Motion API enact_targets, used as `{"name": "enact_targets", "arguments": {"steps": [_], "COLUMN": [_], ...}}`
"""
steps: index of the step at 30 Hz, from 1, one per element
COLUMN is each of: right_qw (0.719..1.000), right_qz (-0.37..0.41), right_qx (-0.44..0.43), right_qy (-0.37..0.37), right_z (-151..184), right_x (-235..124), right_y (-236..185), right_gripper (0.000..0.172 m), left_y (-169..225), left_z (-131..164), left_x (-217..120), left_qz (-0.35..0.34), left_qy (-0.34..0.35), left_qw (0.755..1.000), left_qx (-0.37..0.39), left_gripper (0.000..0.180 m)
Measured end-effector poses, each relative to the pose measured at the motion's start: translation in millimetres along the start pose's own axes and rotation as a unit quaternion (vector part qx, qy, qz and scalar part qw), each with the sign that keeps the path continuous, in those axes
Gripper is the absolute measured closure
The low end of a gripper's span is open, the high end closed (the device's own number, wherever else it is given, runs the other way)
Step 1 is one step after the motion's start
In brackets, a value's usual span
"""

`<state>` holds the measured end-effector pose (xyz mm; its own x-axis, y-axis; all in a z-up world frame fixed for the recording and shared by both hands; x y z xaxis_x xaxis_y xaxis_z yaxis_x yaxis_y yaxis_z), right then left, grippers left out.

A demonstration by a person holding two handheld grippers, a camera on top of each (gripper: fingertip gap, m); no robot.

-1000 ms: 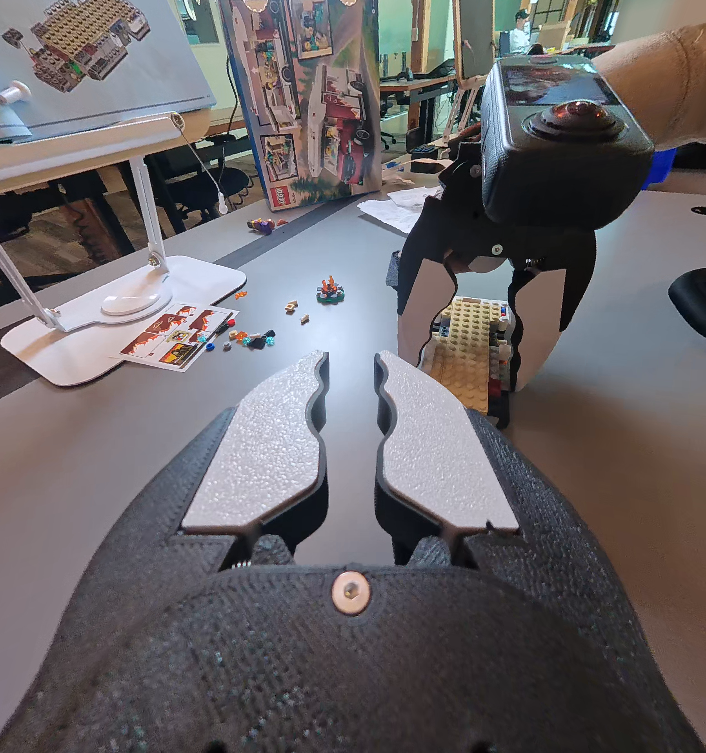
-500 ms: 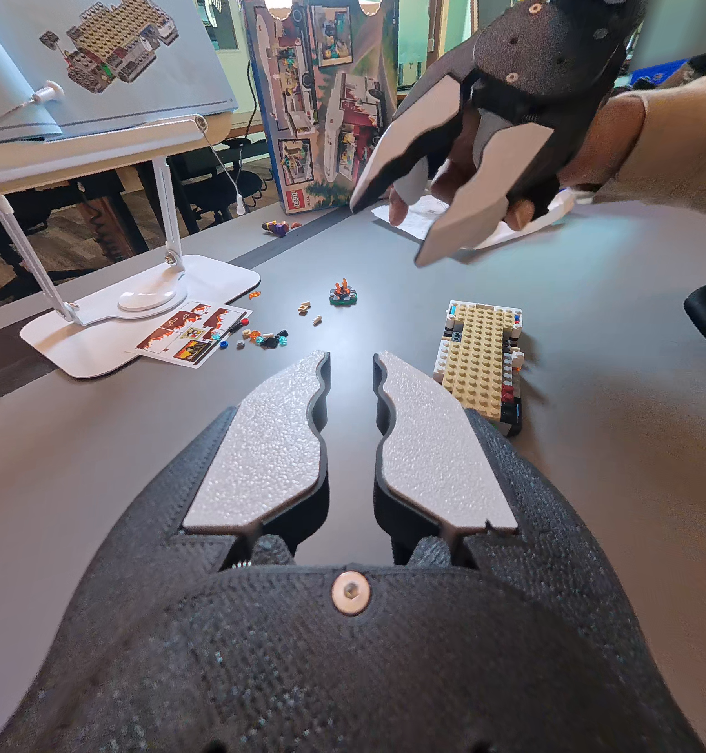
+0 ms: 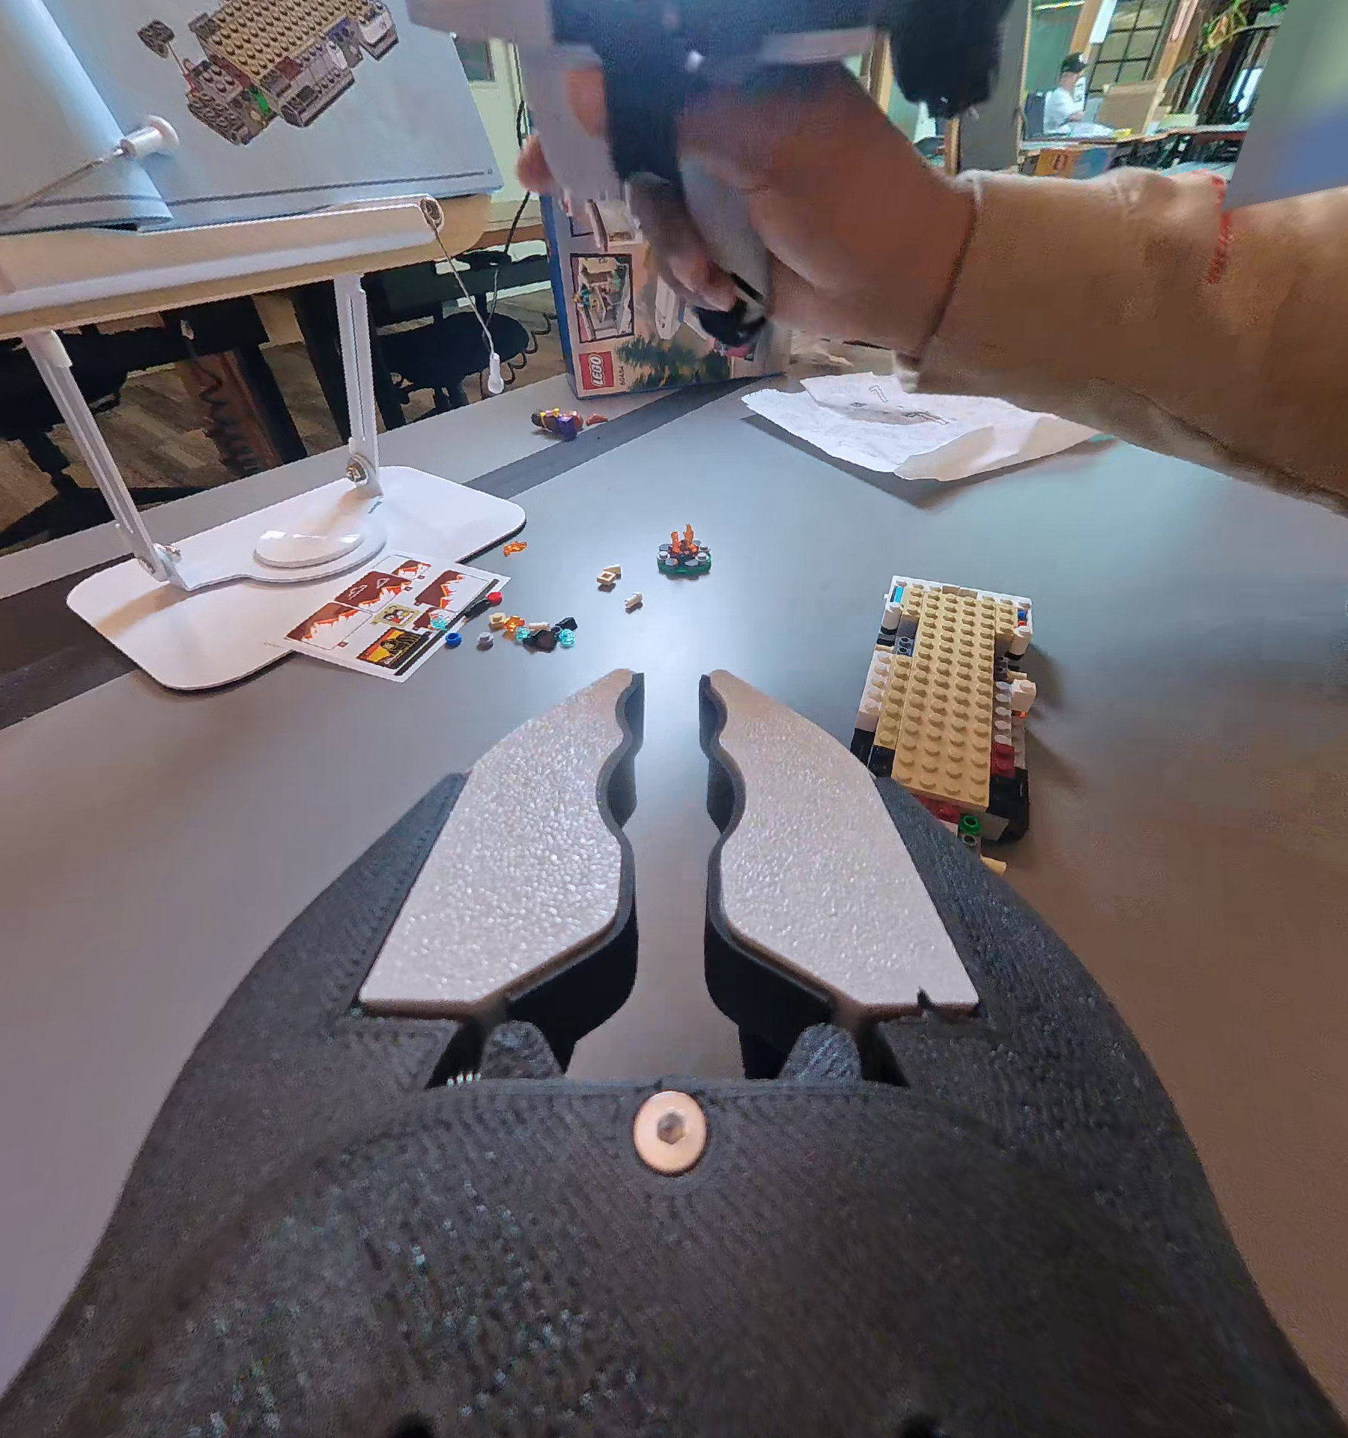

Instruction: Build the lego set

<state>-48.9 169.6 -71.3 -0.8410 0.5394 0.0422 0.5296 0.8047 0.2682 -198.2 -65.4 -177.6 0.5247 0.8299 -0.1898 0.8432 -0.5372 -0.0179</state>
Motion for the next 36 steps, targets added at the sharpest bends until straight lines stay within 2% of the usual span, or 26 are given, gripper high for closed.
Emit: {"name": "enact_targets", "arguments": {"steps": [5, 10, 15, 22, 25, 28, 32, 36], "right_qw": [0.999, 0.999, 0.999, 0.999, 1.0, 0.999, 0.997, 0.996], "right_qz": [0.028, 0.041, 0.045, 0.034, 0.004, -0.043, -0.073, -0.049], "right_qx": [0.022, 0.023, 0.018, 0.011, 0.012, 0.01, 0.028, 0.041], "right_qy": [0.018, 0.009, 0.008, 0.009, 0.011, 0.006, -0.015, -0.057], "right_z": [-24, -39, -44, -43, -38, -24, 9, 41], "right_x": [59, 95, 103, 93, 75, 39, -37, -122], "right_y": [15, 21, 21, 17, 12, 1, -11, -22], "right_gripper": [0.172, 0.172, 0.172, 0.171, 0.17, 0.17, 0.165, 0.156], "left_y": [-1, -1, 1, 2, 1, 2, 2, 0], "left_z": [0, 0, 0, 0, 0, -1, -2, -2], "left_x": [-1, -1, -1, 1, 0, 0, 0, 0], "left_qz": [-0.002, 0.001, 0.004, 0.004, 0.002, 0.0, -0.001, -0.01], "left_qy": [-0.001, 0.0, -0.001, -0.006, -0.006, -0.003, -0.003, -0.001], "left_qw": [1.0, 1.0, 1.0, 1.0, 1.0, 1.0, 1.0, 1.0], "left_qx": [0.001, 0.001, 0.005, 0.007, 0.009, 0.012, 0.012, 0.01], "left_gripper": [0.169, 0.17, 0.17, 0.171, 0.171, 0.172, 0.172, 0.173]}}
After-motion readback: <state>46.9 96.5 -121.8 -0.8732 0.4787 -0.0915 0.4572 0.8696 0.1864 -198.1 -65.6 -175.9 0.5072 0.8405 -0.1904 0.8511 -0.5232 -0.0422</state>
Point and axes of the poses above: each gripper's, where its closed fingertips meet, x out along the fingers, z out of its underside, y = z × x across the jaws, the point moved 10 cm from there along -x, back along the fingers, and after that the axes turned 2 degrees about z, right-handed, at the moved point
